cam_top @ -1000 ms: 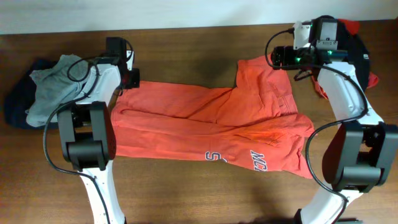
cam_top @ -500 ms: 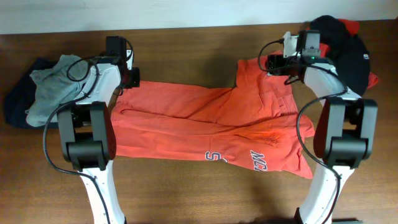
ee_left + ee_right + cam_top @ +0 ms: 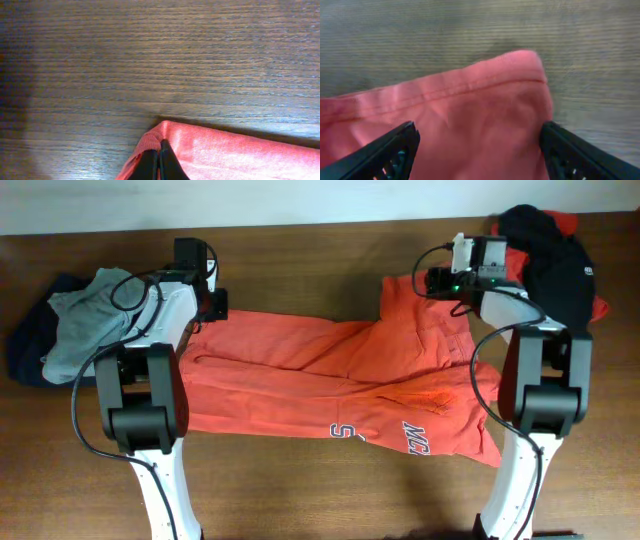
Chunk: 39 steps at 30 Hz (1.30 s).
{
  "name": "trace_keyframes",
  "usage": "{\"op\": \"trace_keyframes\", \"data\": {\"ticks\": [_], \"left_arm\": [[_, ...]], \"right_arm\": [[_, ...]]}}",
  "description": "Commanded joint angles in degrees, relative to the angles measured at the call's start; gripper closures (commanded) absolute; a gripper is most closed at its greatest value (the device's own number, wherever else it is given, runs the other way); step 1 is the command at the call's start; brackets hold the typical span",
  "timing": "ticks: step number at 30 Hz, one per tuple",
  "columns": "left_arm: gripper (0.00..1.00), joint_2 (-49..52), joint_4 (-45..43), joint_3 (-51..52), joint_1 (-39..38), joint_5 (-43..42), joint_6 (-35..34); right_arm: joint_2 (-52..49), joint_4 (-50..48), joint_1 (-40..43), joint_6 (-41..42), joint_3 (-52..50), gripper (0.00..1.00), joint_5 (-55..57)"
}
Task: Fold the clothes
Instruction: 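Fold the top edge down toward the viewer with both grippers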
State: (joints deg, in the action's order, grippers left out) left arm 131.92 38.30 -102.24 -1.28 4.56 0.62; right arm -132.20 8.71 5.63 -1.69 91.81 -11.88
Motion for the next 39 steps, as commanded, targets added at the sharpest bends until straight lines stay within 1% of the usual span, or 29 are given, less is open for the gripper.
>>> {"op": "trace_keyframes", "data": {"ticks": [1, 5, 7, 8, 10, 12, 14, 17, 19, 21, 22, 23, 24, 28, 31, 36, 39], "left_arm": [[1.00, -1.2, -0.1, -1.4, -0.2, 1.5, -0.6], [1.00, -1.2, -0.1, -1.4, -0.2, 1.5, -0.6], [1.00, -1.2, -0.2, -1.4, -0.2, 1.5, -0.6], [1.00, -1.2, -0.2, -1.4, -0.2, 1.5, -0.6], [0.99, -1.2, -0.4, -1.4, -0.2, 1.5, -0.6], [1.00, -1.2, -0.7, -1.4, -0.2, 1.5, -0.6], [1.00, -1.2, -0.9, -1.4, -0.2, 1.5, -0.6], [1.00, -1.2, -1.4, -1.4, -0.2, 1.5, -0.6], [1.00, -1.2, -1.7, -1.4, -0.2, 1.5, -0.6], [1.00, -1.2, -2.0, -1.4, -0.2, 1.5, -0.6], [1.00, -1.2, -2.1, -1.4, -0.2, 1.5, -0.6], [1.00, -1.2, -2.3, -1.4, -0.2, 1.5, -0.6], [1.00, -1.2, -2.4, -1.4, -0.2, 1.5, -0.6], [1.00, -1.2, -3.4, -1.8, -0.2, 1.5, -0.6], [1.00, -1.4, -3.0, -2.9, -0.2, 1.5, -0.6], [1.00, -2.6, -1.8, -5.0, -0.2, 1.3, -0.6], [1.00, -3.7, -0.4, -6.6, -0.3, 1.3, -0.6]], "right_arm": [[-1.4, -0.7, 0.0, 0.7, 0.4, 0.20, 0.8], [-1.4, -3.0, 0.0, 0.9, 0.4, 0.20, 1.0], [-1.4, -4.2, 0.0, 2.6, 0.4, 0.20, 2.0], [-1.4, -4.6, 0.0, 3.1, 0.4, 0.27, 2.2], [-1.4, -4.6, 0.0, 3.7, 0.4, 0.50, 2.0], [-1.4, -3.3, -0.1, 3.7, 0.4, 0.62, 1.8], [-1.4, -1.7, -0.1, 3.7, 0.4, 0.66, 1.8], [-1.4, 0.6, 0.0, 3.7, 0.4, 0.67, 1.8], [-1.4, 1.2, 0.0, 3.7, 0.4, 0.72, 2.0], [-1.3, 1.1, 0.0, 3.7, 0.4, 0.81, 2.0], [-1.2, 0.9, 0.0, 3.9, 0.4, 0.89, 2.1], [-1.1, 1.0, 0.0, 4.3, 0.5, 0.95, 2.4], [-0.8, 1.3, 0.0, 5.2, 0.7, 0.96, 2.5], [2.0, 2.5, 0.0, 6.7, 2.4, 0.96, 1.9], [4.7, 6.1, 0.0, 6.4, 5.4, 0.96, 2.0], [8.4, 19.1, 0.0, 2.0, 13.8, 0.96, 1.4], [10.3, 27.3, 0.0, 0.8, 19.0, 0.96, -0.2]]}}
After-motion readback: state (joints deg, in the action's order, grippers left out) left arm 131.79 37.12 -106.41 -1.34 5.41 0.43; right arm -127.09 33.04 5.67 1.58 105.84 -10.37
